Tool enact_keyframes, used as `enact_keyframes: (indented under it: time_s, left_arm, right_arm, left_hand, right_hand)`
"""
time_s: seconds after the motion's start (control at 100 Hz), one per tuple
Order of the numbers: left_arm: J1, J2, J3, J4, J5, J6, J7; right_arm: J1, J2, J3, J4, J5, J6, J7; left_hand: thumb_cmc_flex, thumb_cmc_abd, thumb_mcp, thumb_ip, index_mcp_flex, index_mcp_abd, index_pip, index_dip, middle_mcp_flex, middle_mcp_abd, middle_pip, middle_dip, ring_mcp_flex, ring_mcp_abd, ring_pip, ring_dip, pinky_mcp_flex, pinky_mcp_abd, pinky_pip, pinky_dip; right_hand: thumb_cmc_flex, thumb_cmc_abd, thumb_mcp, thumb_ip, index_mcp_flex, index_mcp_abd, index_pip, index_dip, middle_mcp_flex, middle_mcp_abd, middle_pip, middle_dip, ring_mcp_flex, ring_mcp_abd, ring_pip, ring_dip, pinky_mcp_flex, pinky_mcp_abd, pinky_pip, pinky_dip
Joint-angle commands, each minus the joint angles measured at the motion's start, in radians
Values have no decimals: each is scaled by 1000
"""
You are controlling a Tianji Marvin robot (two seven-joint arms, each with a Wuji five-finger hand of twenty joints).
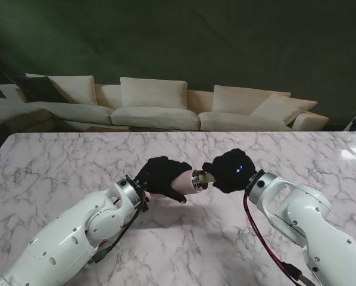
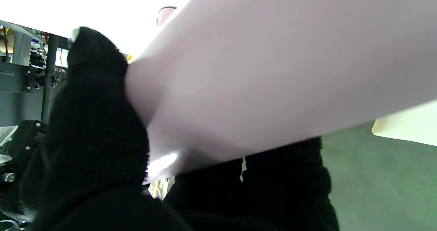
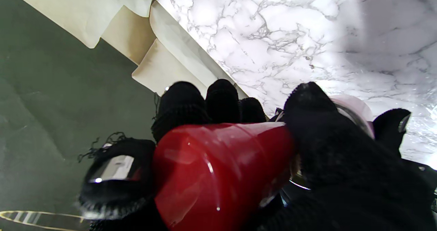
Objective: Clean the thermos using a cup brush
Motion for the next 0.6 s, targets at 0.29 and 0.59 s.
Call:
enact_keyframes:
  time_s: [0.29,0.59]
  left_arm:
    - [12,-3,-25,-8,3,6,-14]
    - [10,-4,-20,-17,3,4,-13]
  right_arm:
    - [-40,-9,55,-41,3,14,-13]
    - [-3,-9,4,-7,33,24,27]
  left_hand:
    - [330,419,502,56,115,-191,133,21,35,-101,51,29,70,-112,163,65,20,-75,46,24]
    - [330,418,502,56,114,-191,133,21,35,-101,51,29,71,-113,165,65,20,-75,48,26]
  right_hand:
    - [193,133,121,24,22,-27,43,-29,34,18,39,2,91,-40,132,15,55,-124,105,-26]
    - [206,142,117,23,46,-52,44,-19,44,31,40,4,91,-28,146,14,58,-106,115,-30]
